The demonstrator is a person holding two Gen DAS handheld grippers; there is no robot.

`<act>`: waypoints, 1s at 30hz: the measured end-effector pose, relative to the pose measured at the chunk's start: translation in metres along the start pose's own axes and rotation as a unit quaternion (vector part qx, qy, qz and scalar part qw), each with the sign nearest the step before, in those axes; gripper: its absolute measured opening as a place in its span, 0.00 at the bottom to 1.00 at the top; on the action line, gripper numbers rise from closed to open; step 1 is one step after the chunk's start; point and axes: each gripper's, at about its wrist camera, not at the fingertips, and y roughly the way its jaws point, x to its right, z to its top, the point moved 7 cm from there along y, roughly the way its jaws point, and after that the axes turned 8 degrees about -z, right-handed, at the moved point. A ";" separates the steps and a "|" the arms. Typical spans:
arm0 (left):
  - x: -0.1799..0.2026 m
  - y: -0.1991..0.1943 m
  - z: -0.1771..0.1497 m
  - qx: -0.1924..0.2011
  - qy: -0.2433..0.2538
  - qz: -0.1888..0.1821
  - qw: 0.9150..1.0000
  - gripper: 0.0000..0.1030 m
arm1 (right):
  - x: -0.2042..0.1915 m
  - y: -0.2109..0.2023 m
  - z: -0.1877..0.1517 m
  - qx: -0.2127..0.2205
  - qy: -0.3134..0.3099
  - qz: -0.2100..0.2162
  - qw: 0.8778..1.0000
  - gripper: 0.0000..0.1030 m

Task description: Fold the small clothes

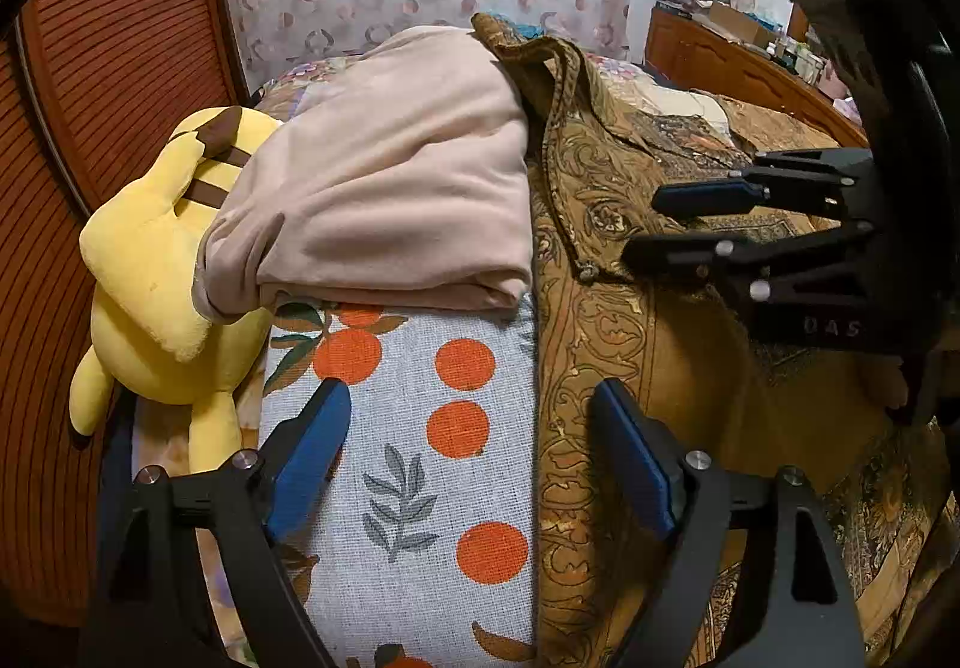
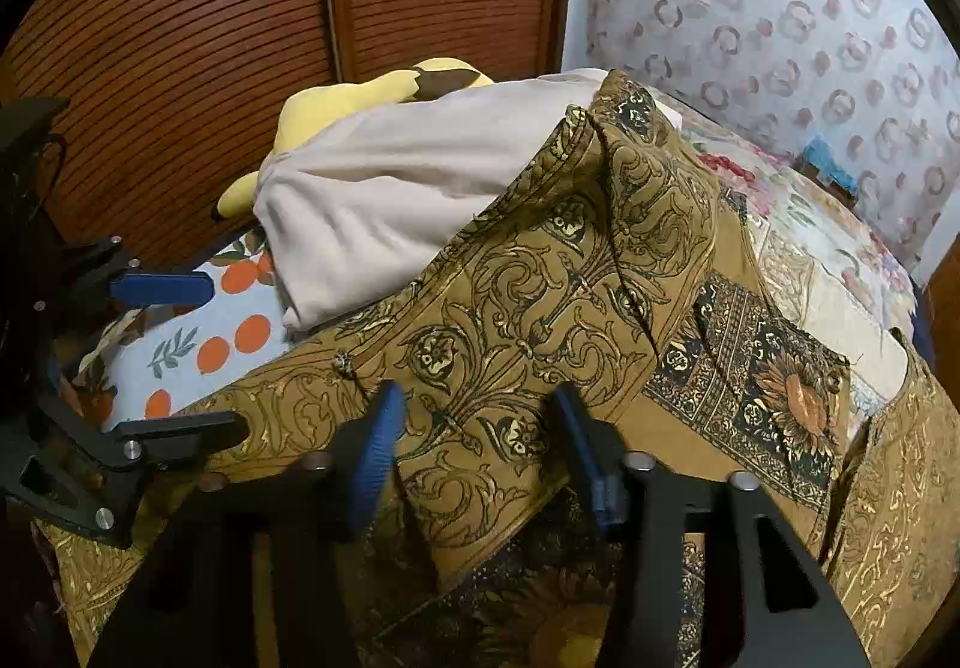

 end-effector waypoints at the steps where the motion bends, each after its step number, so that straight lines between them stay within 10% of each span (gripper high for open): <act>1: -0.001 0.001 0.001 0.000 0.000 0.000 1.000 0.81 | 0.001 0.000 -0.001 0.002 -0.004 -0.004 1.000 0.27; 6: 0.000 0.001 0.000 0.000 0.000 0.000 1.000 0.82 | 0.003 -0.015 -0.007 0.021 -0.008 -0.004 1.000 0.05; 19: -0.002 0.002 0.001 0.000 0.000 -0.001 1.000 0.83 | 0.079 -0.070 -0.057 0.021 0.093 -0.105 0.990 0.04; 25: -0.001 0.002 0.001 0.000 0.000 -0.001 1.000 0.83 | 0.081 -0.085 -0.040 0.056 0.112 -0.098 0.987 0.42; 30: -0.001 0.001 0.001 -0.001 0.000 -0.001 1.000 0.83 | 0.060 -0.068 -0.021 0.063 0.085 -0.055 0.993 0.45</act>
